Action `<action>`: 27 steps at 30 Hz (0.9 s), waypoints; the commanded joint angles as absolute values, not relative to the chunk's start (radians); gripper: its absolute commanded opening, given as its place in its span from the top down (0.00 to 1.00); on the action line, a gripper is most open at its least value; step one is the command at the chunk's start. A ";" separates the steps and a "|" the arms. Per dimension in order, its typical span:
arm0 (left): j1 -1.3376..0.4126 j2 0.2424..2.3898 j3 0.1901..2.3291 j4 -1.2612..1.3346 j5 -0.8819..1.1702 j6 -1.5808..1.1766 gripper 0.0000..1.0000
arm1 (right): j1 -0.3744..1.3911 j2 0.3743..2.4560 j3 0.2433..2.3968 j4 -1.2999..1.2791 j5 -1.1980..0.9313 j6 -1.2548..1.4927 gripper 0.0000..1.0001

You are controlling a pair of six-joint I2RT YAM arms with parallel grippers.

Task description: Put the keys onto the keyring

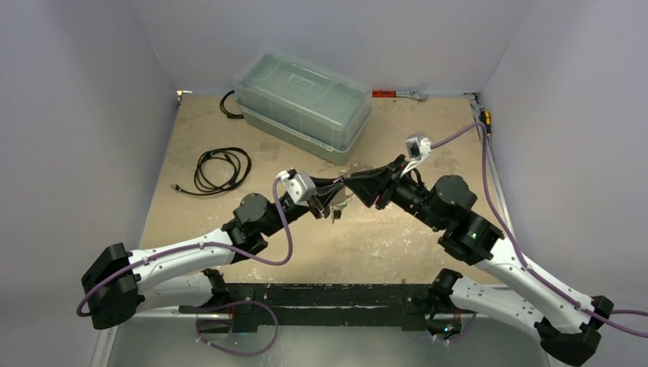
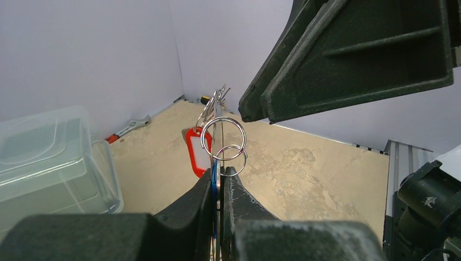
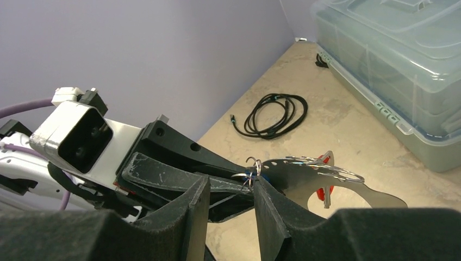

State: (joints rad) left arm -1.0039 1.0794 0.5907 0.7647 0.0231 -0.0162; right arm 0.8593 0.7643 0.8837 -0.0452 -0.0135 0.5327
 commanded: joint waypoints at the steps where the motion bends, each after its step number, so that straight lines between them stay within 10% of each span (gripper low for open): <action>1: -1.007 1.045 0.594 0.865 0.046 -0.037 1.00 | 0.862 0.770 0.909 -0.033 0.016 0.550 0.62; 27: -1.007 1.035 0.593 0.806 0.120 0.047 1.00 | 0.862 0.813 0.973 -0.059 0.033 0.490 1.00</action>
State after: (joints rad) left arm -1.0035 1.0737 0.5907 0.7902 0.0669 -0.0120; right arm 0.8593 0.8181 0.9001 -0.0658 0.0093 0.5346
